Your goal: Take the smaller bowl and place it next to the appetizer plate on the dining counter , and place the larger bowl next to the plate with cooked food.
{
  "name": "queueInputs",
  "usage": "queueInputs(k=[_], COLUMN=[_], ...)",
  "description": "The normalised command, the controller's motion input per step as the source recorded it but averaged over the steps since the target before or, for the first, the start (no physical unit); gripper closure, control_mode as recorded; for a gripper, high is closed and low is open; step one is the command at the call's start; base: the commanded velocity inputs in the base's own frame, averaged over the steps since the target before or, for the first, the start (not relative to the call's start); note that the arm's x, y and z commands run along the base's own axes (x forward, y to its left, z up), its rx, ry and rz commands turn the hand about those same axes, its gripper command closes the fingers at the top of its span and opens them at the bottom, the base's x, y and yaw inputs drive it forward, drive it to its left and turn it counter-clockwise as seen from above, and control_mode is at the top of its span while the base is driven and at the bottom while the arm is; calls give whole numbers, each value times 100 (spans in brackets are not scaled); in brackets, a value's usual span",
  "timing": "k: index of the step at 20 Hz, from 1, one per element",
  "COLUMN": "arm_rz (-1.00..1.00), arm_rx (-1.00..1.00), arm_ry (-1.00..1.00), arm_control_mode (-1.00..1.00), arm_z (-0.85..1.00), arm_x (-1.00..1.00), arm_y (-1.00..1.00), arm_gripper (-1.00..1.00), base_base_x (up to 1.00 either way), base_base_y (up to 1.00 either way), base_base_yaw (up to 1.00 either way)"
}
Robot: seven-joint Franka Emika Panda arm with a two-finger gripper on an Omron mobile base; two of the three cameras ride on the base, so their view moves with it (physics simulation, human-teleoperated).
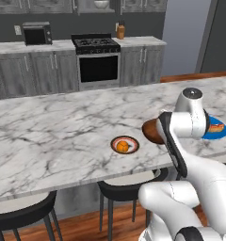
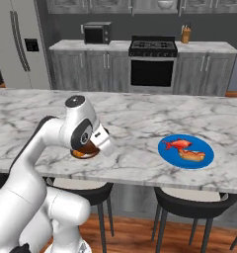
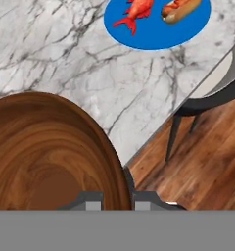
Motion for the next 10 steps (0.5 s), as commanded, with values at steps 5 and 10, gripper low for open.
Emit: queueInputs(k=[5, 10], arm_rz=[0, 0], arm_rx=[0, 0], arm_ry=[-2, -4], arm_control_mode=[-100, -100], arm_z=[-42, -34], arm_x=[36, 30], arm_y=[-12, -9], arm_gripper=[100, 100], base_base_x=[0, 0], base_base_y=[0, 0], base_base_yaw=[0, 0])
